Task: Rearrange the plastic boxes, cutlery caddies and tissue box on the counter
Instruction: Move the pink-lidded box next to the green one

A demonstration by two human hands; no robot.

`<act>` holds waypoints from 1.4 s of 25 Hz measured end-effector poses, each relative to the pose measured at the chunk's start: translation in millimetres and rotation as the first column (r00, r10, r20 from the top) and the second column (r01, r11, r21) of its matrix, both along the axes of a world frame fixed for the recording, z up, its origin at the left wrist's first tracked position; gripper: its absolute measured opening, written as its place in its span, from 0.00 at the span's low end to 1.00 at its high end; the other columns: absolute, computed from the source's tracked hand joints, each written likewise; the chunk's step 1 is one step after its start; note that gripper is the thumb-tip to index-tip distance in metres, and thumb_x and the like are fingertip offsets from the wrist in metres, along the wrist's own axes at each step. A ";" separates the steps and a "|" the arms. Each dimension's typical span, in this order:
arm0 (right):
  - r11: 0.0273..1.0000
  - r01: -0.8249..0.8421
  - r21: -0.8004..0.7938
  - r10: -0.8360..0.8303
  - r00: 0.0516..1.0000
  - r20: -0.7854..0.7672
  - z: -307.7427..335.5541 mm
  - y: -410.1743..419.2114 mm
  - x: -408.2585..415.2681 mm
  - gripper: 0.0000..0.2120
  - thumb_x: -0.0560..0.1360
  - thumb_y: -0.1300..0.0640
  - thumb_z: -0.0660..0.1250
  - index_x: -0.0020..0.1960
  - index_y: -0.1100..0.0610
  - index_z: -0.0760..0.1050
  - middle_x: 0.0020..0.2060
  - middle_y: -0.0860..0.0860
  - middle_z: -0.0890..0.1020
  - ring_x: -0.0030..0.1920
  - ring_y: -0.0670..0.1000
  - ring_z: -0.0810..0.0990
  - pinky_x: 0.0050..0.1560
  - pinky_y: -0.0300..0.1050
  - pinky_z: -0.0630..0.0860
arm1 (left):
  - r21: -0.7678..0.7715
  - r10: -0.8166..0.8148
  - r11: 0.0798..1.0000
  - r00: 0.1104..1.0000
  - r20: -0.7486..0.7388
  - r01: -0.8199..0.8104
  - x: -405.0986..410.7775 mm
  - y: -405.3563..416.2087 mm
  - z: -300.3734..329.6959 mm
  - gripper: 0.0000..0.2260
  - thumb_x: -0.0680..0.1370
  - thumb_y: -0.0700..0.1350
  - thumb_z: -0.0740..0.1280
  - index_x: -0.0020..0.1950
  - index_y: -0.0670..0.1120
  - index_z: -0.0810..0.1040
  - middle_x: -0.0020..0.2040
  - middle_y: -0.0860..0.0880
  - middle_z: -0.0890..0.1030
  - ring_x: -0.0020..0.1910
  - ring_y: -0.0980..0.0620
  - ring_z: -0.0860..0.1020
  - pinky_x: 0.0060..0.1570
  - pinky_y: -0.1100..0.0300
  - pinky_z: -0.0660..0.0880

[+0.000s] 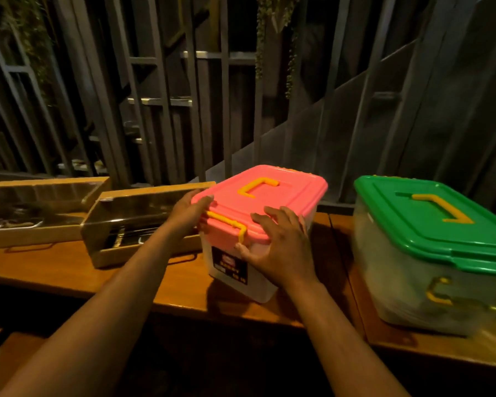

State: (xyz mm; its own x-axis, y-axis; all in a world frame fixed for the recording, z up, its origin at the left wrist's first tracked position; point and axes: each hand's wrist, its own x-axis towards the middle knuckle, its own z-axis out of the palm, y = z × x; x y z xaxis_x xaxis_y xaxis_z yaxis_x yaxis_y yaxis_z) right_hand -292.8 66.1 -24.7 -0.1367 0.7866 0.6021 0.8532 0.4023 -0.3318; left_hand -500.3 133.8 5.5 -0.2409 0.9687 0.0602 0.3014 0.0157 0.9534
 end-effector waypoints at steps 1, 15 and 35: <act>1.000 0.017 0.023 -0.016 1.000 -0.024 -1.0 -2.9 4.5 0.28 0.68 0.33 0.63 0.64 0.44 0.75 0.66 0.48 0.75 0.70 0.54 0.68 0.70 0.59 0.65 | -0.019 0.004 1.000 0.996 0.085 -0.003 4.9 0.4 -2.6 0.23 0.77 0.51 0.68 0.72 0.54 0.69 0.63 0.46 0.75 0.53 0.46 0.77 0.47 0.49 0.79; 0.944 0.263 0.199 -0.269 0.963 0.006 -5.2 -50.3 109.7 0.22 0.64 0.44 0.66 0.56 0.51 0.76 0.55 0.48 0.81 0.66 0.55 0.75 0.74 0.64 0.53 | 0.068 0.085 0.994 0.996 -0.033 -0.082 112.6 -52.4 -25.0 0.34 0.65 0.64 0.66 0.69 0.55 0.70 0.64 0.49 0.77 0.60 0.43 0.76 0.58 0.41 0.76; 0.966 0.257 0.040 -0.260 0.961 0.099 6.9 -60.6 142.9 0.28 0.67 0.36 0.60 0.64 0.47 0.72 0.66 0.48 0.75 0.71 0.55 0.68 0.73 0.68 0.47 | 0.297 0.132 0.953 0.805 -0.579 0.057 123.6 -117.2 -23.9 0.20 0.79 0.58 0.61 0.70 0.57 0.69 0.58 0.48 0.82 0.55 0.43 0.80 0.46 0.52 0.76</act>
State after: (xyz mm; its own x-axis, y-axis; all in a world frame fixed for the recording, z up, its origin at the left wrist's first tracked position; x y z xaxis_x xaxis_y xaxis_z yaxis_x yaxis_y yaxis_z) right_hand -149.9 5.5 -17.9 0.0068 0.7870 0.6169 0.9582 0.1713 -0.2290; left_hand -376.7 16.6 -18.4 -0.1028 0.8750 0.4731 0.8067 -0.2049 0.5543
